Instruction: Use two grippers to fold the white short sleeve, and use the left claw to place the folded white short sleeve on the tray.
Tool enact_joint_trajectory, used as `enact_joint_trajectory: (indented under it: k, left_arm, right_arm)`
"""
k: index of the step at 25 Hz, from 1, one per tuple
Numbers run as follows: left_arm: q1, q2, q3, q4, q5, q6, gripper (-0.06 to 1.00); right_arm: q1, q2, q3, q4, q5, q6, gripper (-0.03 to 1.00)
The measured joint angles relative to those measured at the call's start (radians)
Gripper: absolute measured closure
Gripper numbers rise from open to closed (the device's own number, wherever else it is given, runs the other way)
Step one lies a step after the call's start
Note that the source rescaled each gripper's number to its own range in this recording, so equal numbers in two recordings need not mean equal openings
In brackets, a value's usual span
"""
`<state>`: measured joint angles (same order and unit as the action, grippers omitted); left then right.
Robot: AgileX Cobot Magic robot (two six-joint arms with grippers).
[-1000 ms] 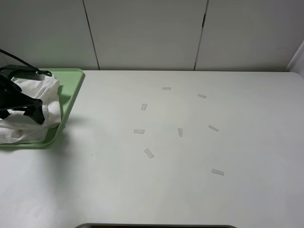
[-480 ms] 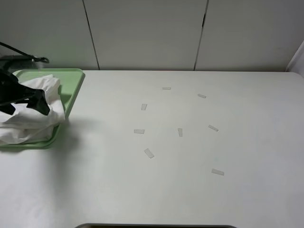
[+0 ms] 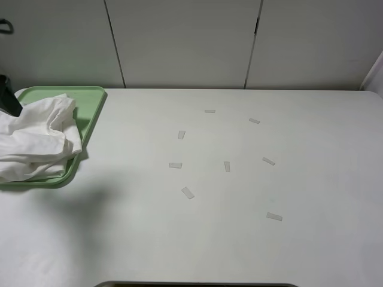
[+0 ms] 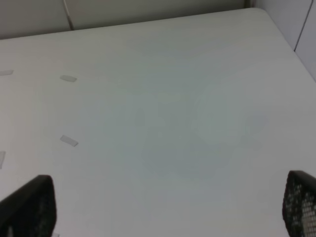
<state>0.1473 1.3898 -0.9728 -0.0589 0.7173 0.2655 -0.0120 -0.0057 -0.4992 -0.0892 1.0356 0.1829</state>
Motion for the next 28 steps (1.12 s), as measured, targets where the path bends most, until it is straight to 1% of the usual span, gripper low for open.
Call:
enact_joint_trajectory:
  k: [3, 4, 6, 8, 9, 11, 12, 13, 14, 16, 20, 21, 22, 24, 28]
  left_arm:
    - [0.000, -0.084, 0.000, 0.006, 0.063, -0.008, -0.06]
    - [0.000, -0.084, 0.000, 0.006, 0.063, -0.008, -0.06]
    - [0.000, -0.135, 0.000, 0.006, 0.094, -0.008, -0.06]
    - [0.000, -0.205, 0.000, 0.006, 0.157, -0.011, -0.06]
    - [0.000, -0.205, 0.000, 0.006, 0.157, -0.011, -0.06]
    - [0.000, -0.279, 0.000, 0.006, 0.226, -0.021, -0.06]
    - [0.000, -0.358, 0.000, 0.007, 0.285, -0.032, -0.06]
    - [0.000, -0.358, 0.000, 0.007, 0.285, -0.032, -0.06]
    - [0.000, -0.420, 0.000, 0.007, 0.324, -0.037, -0.06]
    - [0.000, -0.481, 0.001, 0.008, 0.362, -0.050, -0.06]
    - [0.000, -0.571, 0.014, 0.009, 0.405, -0.062, -0.06]
    - [0.000, -0.631, 0.029, 0.009, 0.423, -0.069, -0.06]
    - [0.000, -0.631, 0.029, 0.009, 0.423, -0.069, -0.06]
    - [0.000, -0.698, 0.048, 0.009, 0.455, -0.091, -0.06]
    - [0.000, -0.801, 0.084, 0.006, 0.460, -0.108, -0.06]
  right_arm:
    - [0.000, 0.000, 0.000, 0.000, 0.000, 0.000, -0.03]
    - [0.000, 0.000, 0.000, 0.000, 0.000, 0.000, -0.03]
    - [0.000, 0.000, 0.000, 0.000, 0.000, 0.000, -0.03]
    - [0.000, 0.000, 0.000, 0.000, 0.000, 0.000, -0.03]
    - [0.000, 0.000, 0.000, 0.000, 0.000, 0.000, -0.03]
    - [0.000, 0.000, 0.000, 0.000, 0.000, 0.000, -0.03]
    - [0.000, 0.000, 0.000, 0.000, 0.000, 0.000, -0.03]
    - [0.000, 0.000, 0.000, 0.000, 0.000, 0.000, -0.03]
    - [0.000, 0.000, 0.000, 0.000, 0.000, 0.000, -0.03]
    - [0.000, 0.000, 0.000, 0.000, 0.000, 0.000, -0.03]
    - [0.000, 0.000, 0.000, 0.000, 0.000, 0.000, -0.03]
    - [0.000, 0.000, 0.000, 0.000, 0.000, 0.000, -0.03]
    - [0.000, 0.000, 0.000, 0.000, 0.000, 0.000, -0.03]
    - [0.000, 0.000, 0.000, 0.000, 0.000, 0.000, -0.03]
    - [0.000, 0.000, 0.000, 0.000, 0.000, 0.000, -0.03]
